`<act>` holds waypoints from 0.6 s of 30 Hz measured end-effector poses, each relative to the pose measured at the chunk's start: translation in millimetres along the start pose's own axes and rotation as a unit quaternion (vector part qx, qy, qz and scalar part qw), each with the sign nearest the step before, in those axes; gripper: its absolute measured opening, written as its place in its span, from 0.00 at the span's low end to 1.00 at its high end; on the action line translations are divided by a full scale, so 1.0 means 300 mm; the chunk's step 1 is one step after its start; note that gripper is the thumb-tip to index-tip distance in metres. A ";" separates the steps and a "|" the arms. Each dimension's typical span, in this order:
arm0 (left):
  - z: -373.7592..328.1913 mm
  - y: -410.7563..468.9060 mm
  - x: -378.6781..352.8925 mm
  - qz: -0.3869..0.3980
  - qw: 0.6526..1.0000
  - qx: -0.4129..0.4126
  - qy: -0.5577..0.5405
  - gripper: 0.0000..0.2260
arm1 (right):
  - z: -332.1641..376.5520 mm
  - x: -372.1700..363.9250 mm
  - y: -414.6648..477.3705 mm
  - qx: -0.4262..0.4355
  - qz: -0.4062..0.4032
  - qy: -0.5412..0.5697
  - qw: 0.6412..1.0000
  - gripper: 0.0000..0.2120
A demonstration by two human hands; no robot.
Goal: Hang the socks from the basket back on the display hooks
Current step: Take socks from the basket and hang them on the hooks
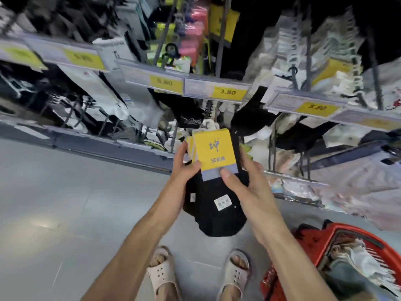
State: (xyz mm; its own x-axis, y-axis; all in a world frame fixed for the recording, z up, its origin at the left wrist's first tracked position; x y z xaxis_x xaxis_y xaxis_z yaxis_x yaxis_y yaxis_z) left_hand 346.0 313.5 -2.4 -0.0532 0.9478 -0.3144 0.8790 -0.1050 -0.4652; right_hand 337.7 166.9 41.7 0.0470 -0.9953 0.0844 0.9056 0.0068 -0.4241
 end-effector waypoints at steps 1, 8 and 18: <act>-0.010 0.000 0.026 0.006 1.000 0.009 -0.010 0.40 | 0.011 -0.021 0.000 0.002 -0.012 0.024 1.000 0.31; -0.065 -0.010 0.160 -0.017 0.999 -0.006 0.027 0.41 | 0.072 -0.110 0.018 0.038 -0.041 0.054 0.997 0.22; -0.045 0.037 0.210 -0.029 0.996 -0.034 0.072 0.48 | -0.009 -0.093 0.047 0.042 -0.047 0.112 0.992 0.13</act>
State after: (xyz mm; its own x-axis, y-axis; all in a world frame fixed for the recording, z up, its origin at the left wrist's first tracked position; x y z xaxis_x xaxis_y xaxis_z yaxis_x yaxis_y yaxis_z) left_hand 358.8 376.2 -16.1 -0.0401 0.9854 -0.1653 0.9069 -0.0336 -0.4201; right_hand 347.8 194.7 30.9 -0.1252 -0.9884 -0.0862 0.9341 -0.0881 -0.3461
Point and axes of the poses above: each hand's wrist, its own y-axis towards the middle knuckle, its own x-axis out of the back of the hand, z = x × y, the point moved 9 cm from there along y, towards the middle knuckle, and after that the axes turned 3 degrees about y, right-handed, at the moved point
